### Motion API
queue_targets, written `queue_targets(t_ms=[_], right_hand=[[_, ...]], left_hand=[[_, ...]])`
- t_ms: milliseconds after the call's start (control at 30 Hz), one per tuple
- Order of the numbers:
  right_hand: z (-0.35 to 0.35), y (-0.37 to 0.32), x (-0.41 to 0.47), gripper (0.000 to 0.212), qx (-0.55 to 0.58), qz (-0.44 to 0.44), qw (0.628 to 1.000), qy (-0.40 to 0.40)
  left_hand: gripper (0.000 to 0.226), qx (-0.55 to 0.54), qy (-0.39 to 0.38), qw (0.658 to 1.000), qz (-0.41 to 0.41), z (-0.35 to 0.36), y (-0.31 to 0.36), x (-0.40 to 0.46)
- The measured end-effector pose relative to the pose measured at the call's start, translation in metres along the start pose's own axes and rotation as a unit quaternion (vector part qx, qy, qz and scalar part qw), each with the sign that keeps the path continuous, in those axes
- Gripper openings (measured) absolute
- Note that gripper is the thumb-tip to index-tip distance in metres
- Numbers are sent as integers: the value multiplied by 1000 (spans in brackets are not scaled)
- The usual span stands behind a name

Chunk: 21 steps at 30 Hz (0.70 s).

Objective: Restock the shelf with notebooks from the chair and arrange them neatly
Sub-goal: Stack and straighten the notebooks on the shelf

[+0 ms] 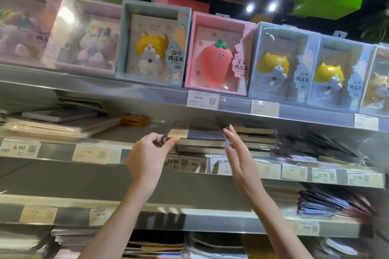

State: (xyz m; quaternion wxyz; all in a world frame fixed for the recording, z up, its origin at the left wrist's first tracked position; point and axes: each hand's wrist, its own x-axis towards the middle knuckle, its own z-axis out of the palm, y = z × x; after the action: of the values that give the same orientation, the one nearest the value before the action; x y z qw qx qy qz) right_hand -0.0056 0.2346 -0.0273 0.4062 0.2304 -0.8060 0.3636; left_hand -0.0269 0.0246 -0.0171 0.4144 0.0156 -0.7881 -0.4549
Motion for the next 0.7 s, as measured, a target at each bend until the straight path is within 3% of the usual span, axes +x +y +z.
queue_targets(t_ms=[100,233,333,433,700], right_hand=[[9,16,5,45,-153,-32,988,-3],[19,36,14,61,-272,-1,962,-20],[24,50,20,67,-307,32,950,-36],[27,57,24,74,-327,44,943,-32],[28,56,23,78,-332,52,941,-32]], left_hand=[[46,30,-2,999,25,19,-1,11],[48,64,-11,997,36,39,-1,24],[53,93,-39,994,34,51,0,34],[43,102,-65,993,8,59,2,39],[41,137,-62,989,13,65,-2,40]])
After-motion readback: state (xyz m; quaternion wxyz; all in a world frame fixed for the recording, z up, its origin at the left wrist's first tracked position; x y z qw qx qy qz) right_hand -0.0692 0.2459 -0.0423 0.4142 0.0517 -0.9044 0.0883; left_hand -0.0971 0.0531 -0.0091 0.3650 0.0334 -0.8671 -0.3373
